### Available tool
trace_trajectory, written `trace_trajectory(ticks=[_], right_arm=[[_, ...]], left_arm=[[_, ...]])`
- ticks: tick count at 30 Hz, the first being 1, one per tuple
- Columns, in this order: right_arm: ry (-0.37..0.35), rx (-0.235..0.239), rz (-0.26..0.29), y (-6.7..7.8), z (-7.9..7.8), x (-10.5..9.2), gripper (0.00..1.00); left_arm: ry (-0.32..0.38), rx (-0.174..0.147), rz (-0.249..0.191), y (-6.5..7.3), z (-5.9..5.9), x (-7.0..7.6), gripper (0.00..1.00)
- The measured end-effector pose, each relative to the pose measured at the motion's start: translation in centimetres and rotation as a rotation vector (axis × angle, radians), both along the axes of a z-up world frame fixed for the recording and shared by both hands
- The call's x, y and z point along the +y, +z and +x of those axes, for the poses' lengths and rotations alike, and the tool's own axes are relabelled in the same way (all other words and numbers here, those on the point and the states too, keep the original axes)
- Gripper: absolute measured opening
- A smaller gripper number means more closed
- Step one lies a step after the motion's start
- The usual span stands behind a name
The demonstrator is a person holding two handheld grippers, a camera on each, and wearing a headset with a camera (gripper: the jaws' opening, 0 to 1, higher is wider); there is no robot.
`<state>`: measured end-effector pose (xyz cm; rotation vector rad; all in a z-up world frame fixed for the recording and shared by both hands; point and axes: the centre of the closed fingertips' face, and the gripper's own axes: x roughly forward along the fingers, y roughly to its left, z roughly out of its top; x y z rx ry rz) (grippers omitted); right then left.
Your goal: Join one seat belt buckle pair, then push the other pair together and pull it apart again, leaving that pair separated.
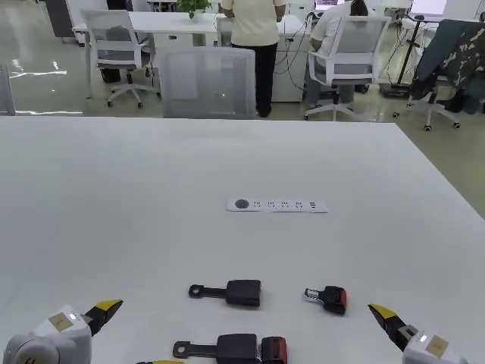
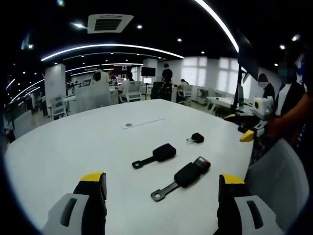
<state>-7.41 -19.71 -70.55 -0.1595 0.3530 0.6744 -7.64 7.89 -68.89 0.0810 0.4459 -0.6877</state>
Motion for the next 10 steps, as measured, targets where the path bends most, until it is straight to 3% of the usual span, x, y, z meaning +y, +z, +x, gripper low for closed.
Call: trace_trajectory(ticks=[10], right_arm=[[-0.024,0.004,0.007,0.02,-0.48,-0.64,0.97]], left_arm=[[0.003,-0.014,-0.004,0.59,0.05,-0.12,0.98]])
